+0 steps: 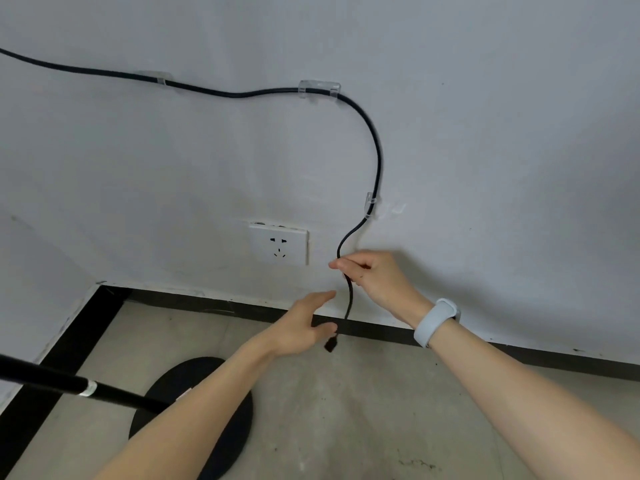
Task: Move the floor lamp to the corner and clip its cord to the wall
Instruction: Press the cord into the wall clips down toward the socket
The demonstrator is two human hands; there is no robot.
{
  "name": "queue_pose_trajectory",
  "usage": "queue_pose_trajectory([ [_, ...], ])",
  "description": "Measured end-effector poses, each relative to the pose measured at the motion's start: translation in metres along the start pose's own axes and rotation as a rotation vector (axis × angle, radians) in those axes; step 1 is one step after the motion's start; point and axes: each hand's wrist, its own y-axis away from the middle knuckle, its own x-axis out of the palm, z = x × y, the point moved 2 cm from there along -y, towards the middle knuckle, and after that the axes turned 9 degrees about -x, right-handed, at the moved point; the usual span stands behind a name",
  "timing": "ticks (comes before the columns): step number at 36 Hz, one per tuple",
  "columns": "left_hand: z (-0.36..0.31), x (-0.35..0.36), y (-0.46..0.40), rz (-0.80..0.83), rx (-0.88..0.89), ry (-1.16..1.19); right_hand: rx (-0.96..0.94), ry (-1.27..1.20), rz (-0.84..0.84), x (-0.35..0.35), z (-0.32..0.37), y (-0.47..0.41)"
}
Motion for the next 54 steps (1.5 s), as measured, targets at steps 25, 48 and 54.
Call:
queue_pose_trajectory([
  [25, 0.067, -0.019, 0.015, -0.284, 0.001, 0.000, 0.437, -0.332, 0.020, 0.039, -0.048, 0.026],
  [48, 0.074, -0.046, -0.027, -0.535, -0.031, -0.314, 0.620, -0.651, -0.322, 0.062, -0.080, 0.005],
  [54, 0.075, -0.045, -0.042, -0.674, -0.086, -0.328, 0.702, -0.750, -0.433, 0.084, -0.084, -0.004],
])
